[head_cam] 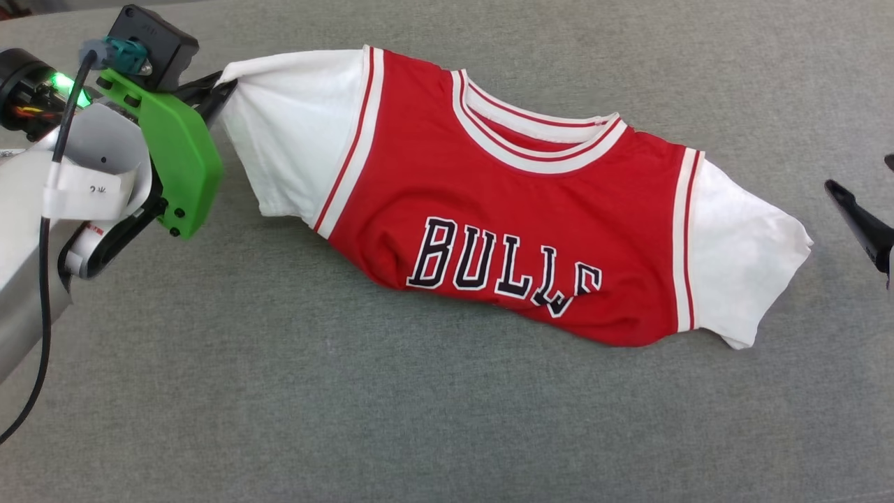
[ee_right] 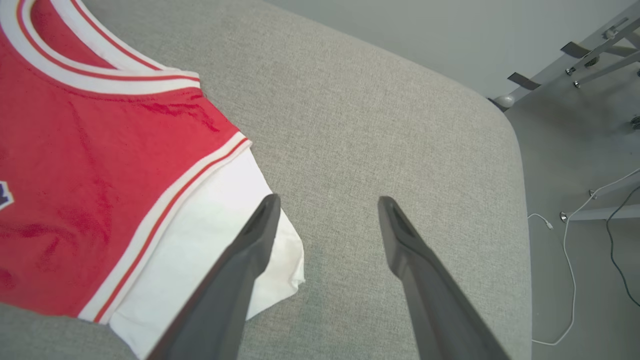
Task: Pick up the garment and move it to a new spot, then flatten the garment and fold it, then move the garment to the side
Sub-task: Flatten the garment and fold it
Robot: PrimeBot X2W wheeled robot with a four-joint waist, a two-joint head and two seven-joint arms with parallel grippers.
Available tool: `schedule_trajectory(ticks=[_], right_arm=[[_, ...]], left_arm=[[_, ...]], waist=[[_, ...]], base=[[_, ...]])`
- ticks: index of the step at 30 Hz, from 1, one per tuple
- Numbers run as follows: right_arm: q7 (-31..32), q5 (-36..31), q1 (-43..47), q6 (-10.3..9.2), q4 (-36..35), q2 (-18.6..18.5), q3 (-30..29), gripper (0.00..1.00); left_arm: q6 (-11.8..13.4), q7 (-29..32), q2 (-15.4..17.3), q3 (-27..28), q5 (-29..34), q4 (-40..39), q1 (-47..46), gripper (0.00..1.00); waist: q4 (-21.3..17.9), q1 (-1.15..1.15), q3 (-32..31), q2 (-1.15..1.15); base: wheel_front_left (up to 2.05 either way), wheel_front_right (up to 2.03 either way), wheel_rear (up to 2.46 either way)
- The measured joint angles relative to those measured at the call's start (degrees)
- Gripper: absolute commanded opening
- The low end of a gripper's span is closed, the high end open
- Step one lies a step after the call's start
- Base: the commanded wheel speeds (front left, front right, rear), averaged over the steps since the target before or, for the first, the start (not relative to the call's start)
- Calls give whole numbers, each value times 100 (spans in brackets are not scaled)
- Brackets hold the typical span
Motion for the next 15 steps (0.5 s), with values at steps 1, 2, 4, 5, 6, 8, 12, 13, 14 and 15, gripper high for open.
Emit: schedule_trajectory(ticks=[1, 2, 4, 5, 6, 8, 12, 13, 14, 15], right_arm=[[230, 168, -36, -1, 37, -108, 81, 100], [480, 328, -99, -1, 91, -236, 187, 100], [848, 528, -253, -1, 186, -401, 386, 100], [1031, 613, -347, -1, 266, -446, 505, 100], [1191, 664, -431, -1, 338, -481, 643, 100], [1366, 706, -566, -1, 534, -504, 872, 100], [1473, 825, -815, -1, 1046, -442, 1278, 100], [1466, 828, -873, -1, 1183, -391, 1384, 100], [1433, 849, -909, -1, 1284, -333, 1447, 100], [1404, 900, -944, -1, 1423, -245, 1536, 100]], left_arm=[[52, 0, 38, 9, 0, -114, 15, 0], [109, 0, 74, 26, 0, -256, 31, 0], [200, 8, 113, 44, 1, -460, 40, 0], [244, 9, 126, 49, 4, -559, 41, 0], [283, 9, 137, 57, 9, -642, 41, 0], [346, 14, 134, 57, 35, -750, 41, 0], [380, 32, 119, 58, 99, -909, 33, 0], [394, 32, 118, 58, 120, -931, 30, 0], [398, 32, 116, 59, 125, -946, 26, 0], [400, 31, 115, 60, 134, -958, 25, 0]], waist=[[36, 0, -9, 0], [81, 0, -14, 0], [151, 0, -3, 0], [182, 0, 17, 0], [205, 0, 47, 0], [243, 0, 114, 0], [326, 0, 272, 0], [347, 0, 319, 0], [362, 0, 355, 0], [381, 0, 400, 0]], base=[[0, 0, 0], [0, 0, 0], [0, 0, 0], [0, 0, 0], [0, 0, 0], [0, 0, 0], [0, 0, 0], [0, 0, 0], [0, 0, 0], [0, 0, 0]])
